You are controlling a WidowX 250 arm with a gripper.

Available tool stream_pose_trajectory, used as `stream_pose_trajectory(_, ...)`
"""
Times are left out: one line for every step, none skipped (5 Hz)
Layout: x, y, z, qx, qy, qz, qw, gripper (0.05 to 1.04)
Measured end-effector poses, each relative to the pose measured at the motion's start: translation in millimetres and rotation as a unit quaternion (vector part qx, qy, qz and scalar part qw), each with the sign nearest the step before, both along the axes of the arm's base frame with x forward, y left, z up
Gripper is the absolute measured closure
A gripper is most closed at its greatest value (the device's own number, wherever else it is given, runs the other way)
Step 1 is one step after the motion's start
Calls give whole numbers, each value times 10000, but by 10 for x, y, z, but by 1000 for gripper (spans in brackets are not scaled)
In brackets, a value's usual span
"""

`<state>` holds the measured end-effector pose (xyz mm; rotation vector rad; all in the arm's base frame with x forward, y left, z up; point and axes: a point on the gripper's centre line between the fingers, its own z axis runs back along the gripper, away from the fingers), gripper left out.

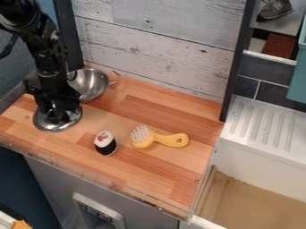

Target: Moved the silver pot cover to the upper right of the table

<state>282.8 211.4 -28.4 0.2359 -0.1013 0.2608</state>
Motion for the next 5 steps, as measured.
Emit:
stream_pose_trajectory(-3, -7, -2, -26, 1, 32, 10000, 813)
stream_pose_trajectory(-8, -23, -10, -65, 6, 18, 10000, 814)
stream_pose_trajectory(-29, -50, -20, -94, -5, -26, 10000, 814)
stream_pose_trajectory(-126, -132, 18, -146, -4, -100, 9998, 814)
stream_pose_trajectory(-259, -205, 86, -87, 2, -199, 9998, 814)
